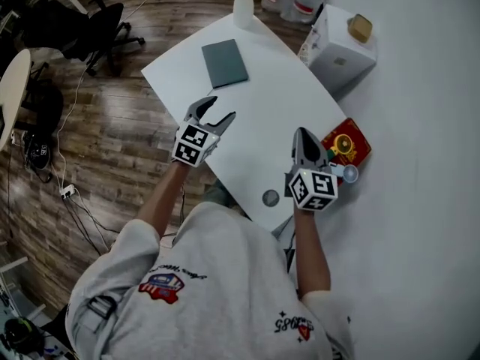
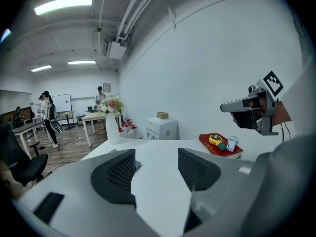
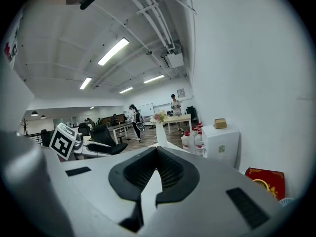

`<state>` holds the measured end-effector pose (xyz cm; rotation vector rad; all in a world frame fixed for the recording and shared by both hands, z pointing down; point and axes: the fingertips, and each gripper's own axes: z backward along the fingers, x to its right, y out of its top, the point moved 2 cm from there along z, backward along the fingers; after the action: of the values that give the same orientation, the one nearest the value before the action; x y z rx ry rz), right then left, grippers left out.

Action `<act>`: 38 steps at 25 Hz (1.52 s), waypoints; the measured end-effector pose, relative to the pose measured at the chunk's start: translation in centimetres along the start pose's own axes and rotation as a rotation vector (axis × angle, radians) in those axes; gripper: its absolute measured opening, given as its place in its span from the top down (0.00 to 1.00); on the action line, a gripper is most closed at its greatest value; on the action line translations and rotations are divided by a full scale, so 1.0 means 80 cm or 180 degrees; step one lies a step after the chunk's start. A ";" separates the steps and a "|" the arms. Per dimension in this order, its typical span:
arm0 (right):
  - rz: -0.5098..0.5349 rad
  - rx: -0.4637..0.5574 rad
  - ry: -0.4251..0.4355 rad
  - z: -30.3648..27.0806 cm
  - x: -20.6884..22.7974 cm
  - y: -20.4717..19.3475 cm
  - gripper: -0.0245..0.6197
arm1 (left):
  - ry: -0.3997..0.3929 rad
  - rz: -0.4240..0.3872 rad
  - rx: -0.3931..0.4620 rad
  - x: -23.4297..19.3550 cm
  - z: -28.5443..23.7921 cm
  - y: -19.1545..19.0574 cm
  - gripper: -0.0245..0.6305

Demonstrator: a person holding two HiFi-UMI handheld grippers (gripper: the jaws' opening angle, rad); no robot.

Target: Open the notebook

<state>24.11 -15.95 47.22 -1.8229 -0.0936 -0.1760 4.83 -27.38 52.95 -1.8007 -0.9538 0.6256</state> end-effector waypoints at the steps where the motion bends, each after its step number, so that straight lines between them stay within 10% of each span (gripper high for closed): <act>1: -0.0010 -0.0020 -0.0038 -0.010 0.005 0.002 0.96 | -0.0033 -0.0039 -0.0035 -0.010 -0.017 0.002 0.56; 18: -0.0148 -0.0385 -0.0501 -0.120 0.062 -0.012 0.96 | -0.0344 -0.1024 -0.0771 -0.115 -0.236 -0.054 0.63; 38: -0.0431 -0.0557 -0.1154 -0.081 0.131 -0.046 0.96 | -0.0451 -0.1928 -0.1568 -0.133 -0.377 -0.135 0.69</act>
<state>33.42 -21.55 54.15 -2.0075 -0.4701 0.0555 18.20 -49.27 74.92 -1.7492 -1.7744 0.1350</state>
